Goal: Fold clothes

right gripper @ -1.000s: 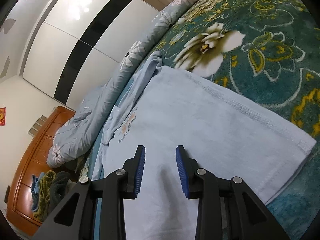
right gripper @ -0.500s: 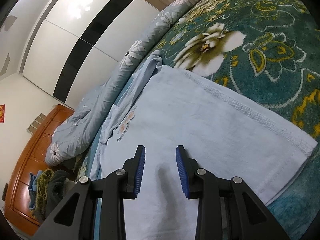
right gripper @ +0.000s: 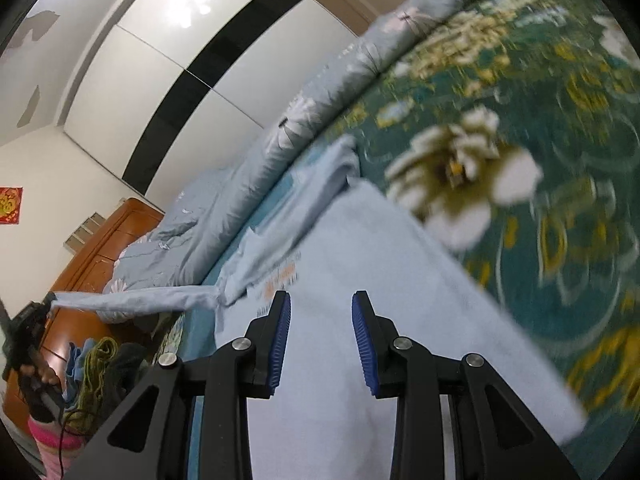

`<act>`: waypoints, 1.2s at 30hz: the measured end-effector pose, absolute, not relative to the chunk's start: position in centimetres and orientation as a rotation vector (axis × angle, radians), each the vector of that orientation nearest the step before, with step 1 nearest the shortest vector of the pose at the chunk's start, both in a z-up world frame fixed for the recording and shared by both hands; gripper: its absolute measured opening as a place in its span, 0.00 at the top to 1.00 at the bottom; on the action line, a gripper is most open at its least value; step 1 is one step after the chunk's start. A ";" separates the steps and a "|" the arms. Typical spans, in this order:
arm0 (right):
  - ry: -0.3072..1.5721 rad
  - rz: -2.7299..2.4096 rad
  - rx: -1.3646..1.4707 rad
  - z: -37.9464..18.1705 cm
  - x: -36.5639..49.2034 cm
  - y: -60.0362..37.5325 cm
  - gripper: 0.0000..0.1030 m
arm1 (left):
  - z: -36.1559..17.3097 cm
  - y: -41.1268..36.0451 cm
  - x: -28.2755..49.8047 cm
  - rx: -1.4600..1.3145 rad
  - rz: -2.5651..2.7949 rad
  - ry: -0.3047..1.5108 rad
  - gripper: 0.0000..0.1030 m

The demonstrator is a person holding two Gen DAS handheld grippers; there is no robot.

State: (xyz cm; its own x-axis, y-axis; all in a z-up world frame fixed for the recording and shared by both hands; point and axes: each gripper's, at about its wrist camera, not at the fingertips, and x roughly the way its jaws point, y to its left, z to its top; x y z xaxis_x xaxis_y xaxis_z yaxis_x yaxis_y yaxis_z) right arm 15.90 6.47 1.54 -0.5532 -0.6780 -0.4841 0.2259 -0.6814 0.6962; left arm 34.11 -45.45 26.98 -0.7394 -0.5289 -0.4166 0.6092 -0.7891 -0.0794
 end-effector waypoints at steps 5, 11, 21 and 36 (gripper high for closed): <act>-0.764 -2.199 1.048 1.0 12.7 5.9 0.68 | 23.9 -49.7 34.0 0.622 -2.242 0.324 0.94; -0.749 -2.125 1.073 -1.6 11.4 5.6 0.68 | 24.5 -46.2 30.8 0.646 -2.256 0.295 0.94; -0.991 -2.081 1.016 -1.7 11.0 10.0 0.68 | 27.6 -31.3 11.6 0.773 -2.557 0.066 0.94; -1.183 -1.999 1.003 -1.5 11.4 12.3 0.68 | 7.6 -11.7 -7.3 1.343 -2.535 -0.226 0.94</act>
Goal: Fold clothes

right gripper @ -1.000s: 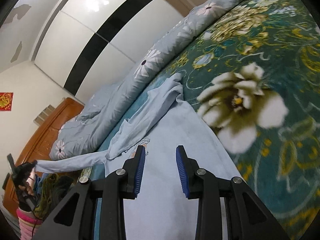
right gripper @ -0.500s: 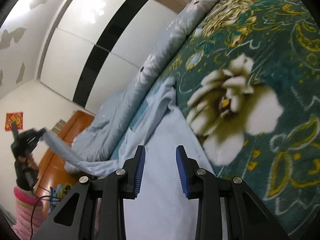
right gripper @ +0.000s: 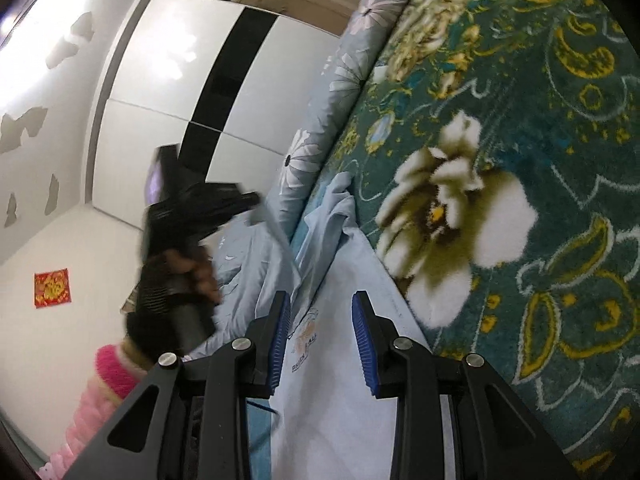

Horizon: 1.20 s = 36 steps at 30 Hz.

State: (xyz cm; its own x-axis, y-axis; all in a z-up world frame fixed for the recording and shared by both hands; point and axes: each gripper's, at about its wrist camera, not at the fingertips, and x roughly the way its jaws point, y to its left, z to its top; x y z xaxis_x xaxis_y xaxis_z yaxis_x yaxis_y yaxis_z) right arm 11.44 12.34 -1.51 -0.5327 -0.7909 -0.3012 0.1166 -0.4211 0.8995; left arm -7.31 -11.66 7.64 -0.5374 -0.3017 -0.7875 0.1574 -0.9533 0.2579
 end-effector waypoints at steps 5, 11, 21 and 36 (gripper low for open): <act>-1.195 -1.979 1.026 -1.8 11.2 12.1 0.68 | 3.1 -9.9 -9.7 1.494 -2.518 -0.213 0.92; -1.175 -2.000 1.031 -1.8 11.1 12.2 0.68 | 4.1 -11.1 -8.0 1.552 -2.589 -0.109 0.72; -1.139 -2.029 1.081 -2.4 11.3 11.8 0.68 | 10.9 -22.9 7.2 1.116 -2.637 -0.156 0.30; -0.897 -2.152 1.123 -2.5 12.0 9.6 0.68 | -0.7 -35.5 16.4 1.015 -2.337 0.234 0.29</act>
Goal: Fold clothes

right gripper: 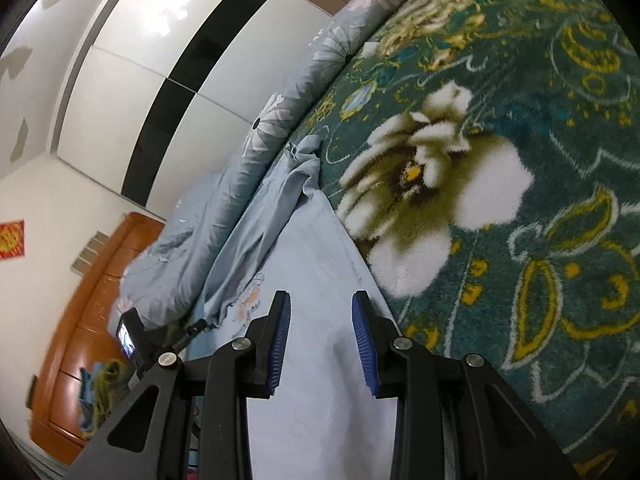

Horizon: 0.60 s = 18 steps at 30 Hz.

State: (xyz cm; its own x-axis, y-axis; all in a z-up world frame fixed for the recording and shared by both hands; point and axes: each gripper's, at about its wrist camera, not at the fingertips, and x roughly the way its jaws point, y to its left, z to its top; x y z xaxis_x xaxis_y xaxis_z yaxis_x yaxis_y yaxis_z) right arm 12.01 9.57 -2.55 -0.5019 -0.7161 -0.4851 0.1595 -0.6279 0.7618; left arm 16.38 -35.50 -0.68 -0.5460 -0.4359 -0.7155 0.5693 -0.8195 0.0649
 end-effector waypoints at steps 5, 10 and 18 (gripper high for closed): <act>-0.851 -2.170 1.143 -1.5 10.0 8.7 0.68 | -1.8 -38.3 18.0 0.985 -2.408 0.529 0.29; -0.525 -2.261 1.175 2.3 5.1 3.7 0.68 | -2.1 -40.6 19.2 0.933 -2.429 0.764 0.29; -0.327 -2.353 1.319 2.1 -4.0 -4.2 0.68 | -2.5 -40.3 18.5 0.999 -2.429 0.738 0.26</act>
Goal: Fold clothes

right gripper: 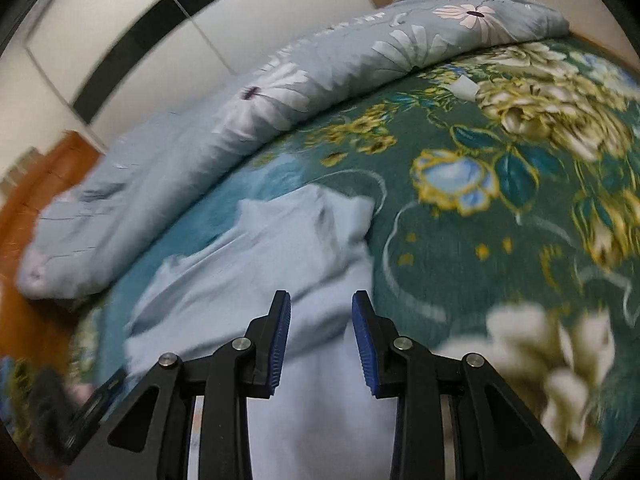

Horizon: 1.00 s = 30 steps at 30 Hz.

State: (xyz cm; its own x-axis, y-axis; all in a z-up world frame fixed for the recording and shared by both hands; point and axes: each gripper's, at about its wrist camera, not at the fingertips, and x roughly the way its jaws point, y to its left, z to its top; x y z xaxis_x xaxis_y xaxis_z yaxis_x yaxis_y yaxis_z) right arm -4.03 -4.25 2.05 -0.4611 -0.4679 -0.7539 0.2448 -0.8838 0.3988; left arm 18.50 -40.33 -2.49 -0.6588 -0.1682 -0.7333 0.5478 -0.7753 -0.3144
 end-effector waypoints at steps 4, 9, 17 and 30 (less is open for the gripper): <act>-0.380 -2.373 1.391 0.9 -6.0 -4.1 0.68 | -2.5 -39.6 18.1 1.019 -2.457 0.703 0.25; -0.393 -2.376 1.391 1.1 -6.9 -4.8 0.68 | -2.4 -39.6 18.0 1.025 -2.468 0.718 0.25; -0.275 -2.415 1.344 2.7 -5.9 -7.4 0.91 | -2.4 -39.9 18.2 1.025 -2.473 0.770 0.25; -0.137 -2.386 1.358 3.9 -4.5 -6.9 0.91 | -2.4 -39.9 18.2 1.032 -2.470 0.761 0.25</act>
State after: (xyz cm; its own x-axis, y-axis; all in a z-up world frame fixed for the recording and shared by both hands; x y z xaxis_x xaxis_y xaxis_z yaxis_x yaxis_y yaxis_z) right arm -4.49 -6.89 3.93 -0.4544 -0.3794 -0.8059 0.2845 -0.9192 0.2723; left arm 18.20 -39.88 -2.40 -0.6700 -0.1153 -0.7333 0.5082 -0.7913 -0.3399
